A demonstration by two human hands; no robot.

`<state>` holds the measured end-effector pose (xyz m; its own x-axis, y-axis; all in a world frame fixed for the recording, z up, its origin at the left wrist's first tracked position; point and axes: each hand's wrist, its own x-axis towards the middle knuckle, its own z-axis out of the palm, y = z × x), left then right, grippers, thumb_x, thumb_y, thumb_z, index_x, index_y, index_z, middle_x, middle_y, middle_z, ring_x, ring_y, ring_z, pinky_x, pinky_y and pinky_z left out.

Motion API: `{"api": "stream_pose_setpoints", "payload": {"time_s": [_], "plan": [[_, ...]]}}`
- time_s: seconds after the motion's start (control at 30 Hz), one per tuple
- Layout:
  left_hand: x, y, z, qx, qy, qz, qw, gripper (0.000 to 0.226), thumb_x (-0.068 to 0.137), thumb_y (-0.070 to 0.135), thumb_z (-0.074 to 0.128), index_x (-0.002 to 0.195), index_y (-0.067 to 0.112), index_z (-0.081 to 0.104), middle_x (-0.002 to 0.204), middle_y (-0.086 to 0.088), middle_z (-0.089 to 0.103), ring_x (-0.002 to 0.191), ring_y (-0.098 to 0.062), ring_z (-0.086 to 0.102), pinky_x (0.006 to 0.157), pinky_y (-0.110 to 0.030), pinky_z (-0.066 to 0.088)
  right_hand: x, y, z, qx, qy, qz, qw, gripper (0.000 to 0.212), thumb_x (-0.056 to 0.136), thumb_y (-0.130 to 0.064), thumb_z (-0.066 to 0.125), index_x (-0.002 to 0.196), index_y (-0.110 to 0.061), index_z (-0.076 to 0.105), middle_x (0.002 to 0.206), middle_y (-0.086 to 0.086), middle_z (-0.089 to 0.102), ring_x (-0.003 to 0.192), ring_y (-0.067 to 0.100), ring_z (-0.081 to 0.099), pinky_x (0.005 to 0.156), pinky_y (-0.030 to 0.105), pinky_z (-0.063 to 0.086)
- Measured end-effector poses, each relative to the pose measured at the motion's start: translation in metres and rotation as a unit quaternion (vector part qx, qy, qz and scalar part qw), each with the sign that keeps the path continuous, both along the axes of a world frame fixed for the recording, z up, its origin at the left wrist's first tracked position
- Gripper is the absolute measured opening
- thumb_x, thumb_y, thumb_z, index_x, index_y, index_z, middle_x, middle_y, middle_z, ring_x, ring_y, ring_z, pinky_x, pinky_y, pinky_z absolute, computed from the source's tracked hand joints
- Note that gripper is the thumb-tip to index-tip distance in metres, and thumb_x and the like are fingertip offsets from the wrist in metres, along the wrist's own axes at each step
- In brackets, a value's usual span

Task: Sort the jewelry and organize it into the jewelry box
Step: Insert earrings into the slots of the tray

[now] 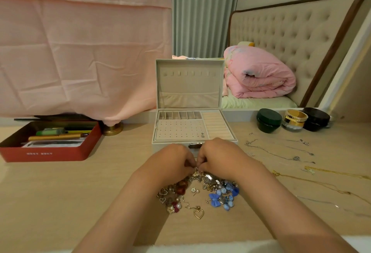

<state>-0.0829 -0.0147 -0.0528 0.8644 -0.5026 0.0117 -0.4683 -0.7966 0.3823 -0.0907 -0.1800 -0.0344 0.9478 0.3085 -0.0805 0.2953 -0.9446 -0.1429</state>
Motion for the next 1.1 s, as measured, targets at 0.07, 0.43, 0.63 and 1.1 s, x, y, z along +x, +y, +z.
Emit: {"api": "stream_pose_setpoints", "payload": {"time_s": [0.07,0.43,0.63,1.1], "plan": [[0.002,0.002,-0.002,-0.012,0.009,0.005,1.000,0.013,0.087,0.025,0.072,0.097,0.030,0.078,0.092,0.015,0.064,0.086,-0.007,0.062,0.085,-0.029,0.054,0.000,-0.002,0.000,0.003,0.005,-0.001,1.000,0.006,0.087,-0.028,0.071,0.089,-0.028,0.077,0.087,-0.007,0.072,0.082,0.015,0.066,0.073,0.030,0.055],[0.005,0.009,0.015,-0.068,0.052,0.031,0.996,0.020,0.091,0.026,0.068,0.110,0.028,0.072,0.100,0.010,0.073,0.086,-0.007,0.068,0.082,-0.027,0.057,0.002,-0.022,0.020,0.271,0.067,-0.038,0.959,0.018,0.087,-0.011,0.076,0.093,-0.028,0.077,0.082,-0.006,0.074,0.058,0.001,0.062,0.059,0.016,0.048],[-0.002,0.005,0.024,-0.381,0.153,0.053,0.910,0.013,0.093,0.010,0.068,0.102,0.008,0.077,0.090,-0.006,0.077,0.070,-0.016,0.072,0.053,-0.023,0.053,-0.002,-0.022,0.035,0.464,0.100,-0.077,0.877,0.023,0.088,-0.007,0.075,0.107,-0.014,0.064,0.085,0.007,0.077,0.045,0.011,0.051,0.044,0.022,0.036],[-0.002,0.003,0.027,-0.456,0.184,0.097,0.865,0.013,0.094,0.018,0.067,0.095,0.005,0.071,0.085,-0.007,0.076,0.066,-0.019,0.067,0.049,-0.025,0.051,-0.003,-0.019,0.038,0.409,-0.030,-0.010,0.912,0.022,0.091,-0.014,0.072,0.101,-0.033,0.078,0.094,-0.014,0.076,0.053,0.011,0.058,0.058,0.017,0.050]]}}
